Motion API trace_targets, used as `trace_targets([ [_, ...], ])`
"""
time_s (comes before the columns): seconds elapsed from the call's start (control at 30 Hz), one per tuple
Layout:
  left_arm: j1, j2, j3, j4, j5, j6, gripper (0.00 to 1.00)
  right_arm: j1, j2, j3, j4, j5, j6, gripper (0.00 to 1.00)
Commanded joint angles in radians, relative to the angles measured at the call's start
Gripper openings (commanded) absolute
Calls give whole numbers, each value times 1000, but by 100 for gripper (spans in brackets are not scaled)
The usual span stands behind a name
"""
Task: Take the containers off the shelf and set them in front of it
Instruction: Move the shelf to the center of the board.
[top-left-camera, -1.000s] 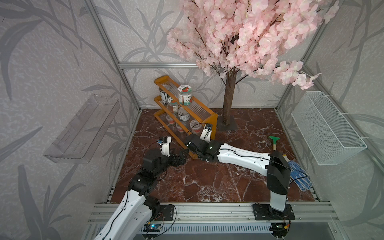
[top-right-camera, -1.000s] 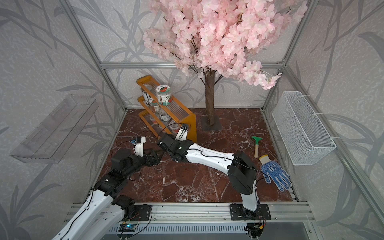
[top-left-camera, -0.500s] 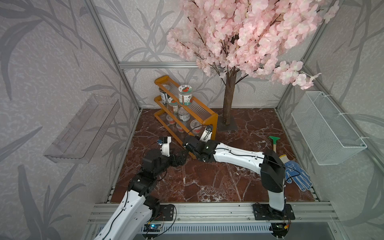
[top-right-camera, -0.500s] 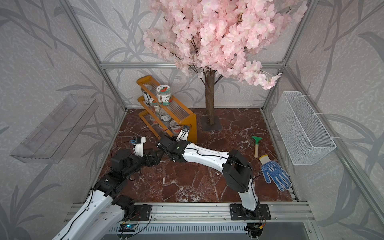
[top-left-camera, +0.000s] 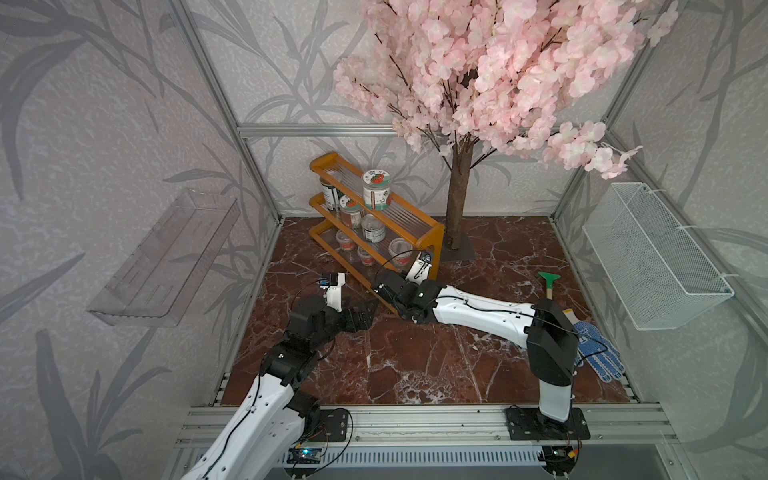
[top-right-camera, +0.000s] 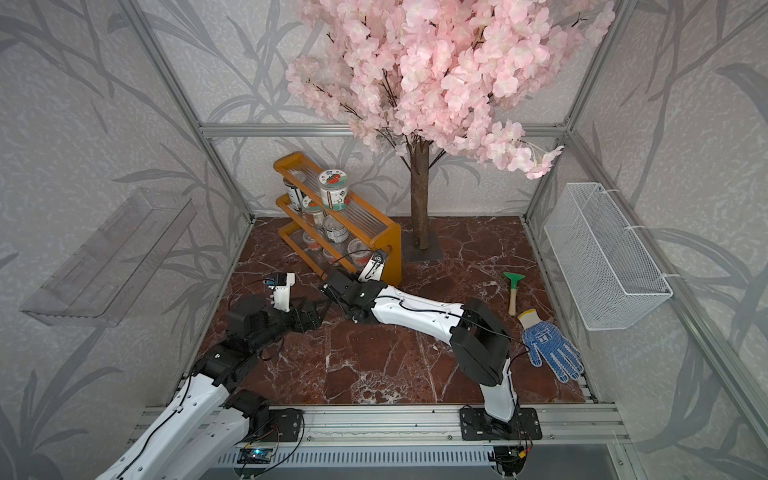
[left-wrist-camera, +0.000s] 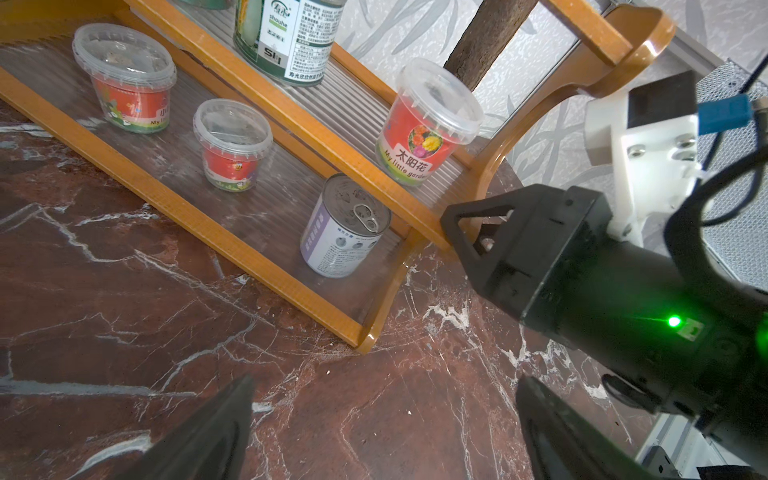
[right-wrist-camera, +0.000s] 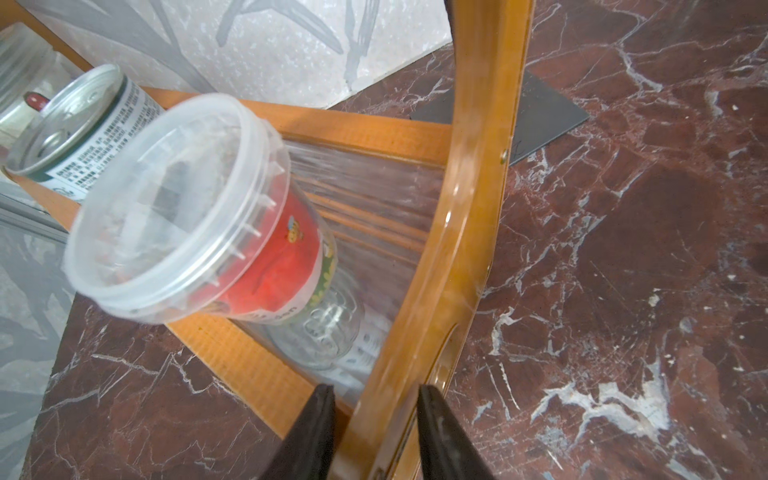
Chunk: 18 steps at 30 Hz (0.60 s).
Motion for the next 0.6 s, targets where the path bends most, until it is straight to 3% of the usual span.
trace_targets([
  [0.0,10,19,38,33,-13,31,100,-13,-29,-53,-134,10,-50,32],
  [0.17,13,53,56,51,-14,47,100,-18,-59,-86,-132,18,-74,21],
  [0.57,34,94,69,86,-13,55,100,-31,-149,-206,-107,-2,-117,8],
])
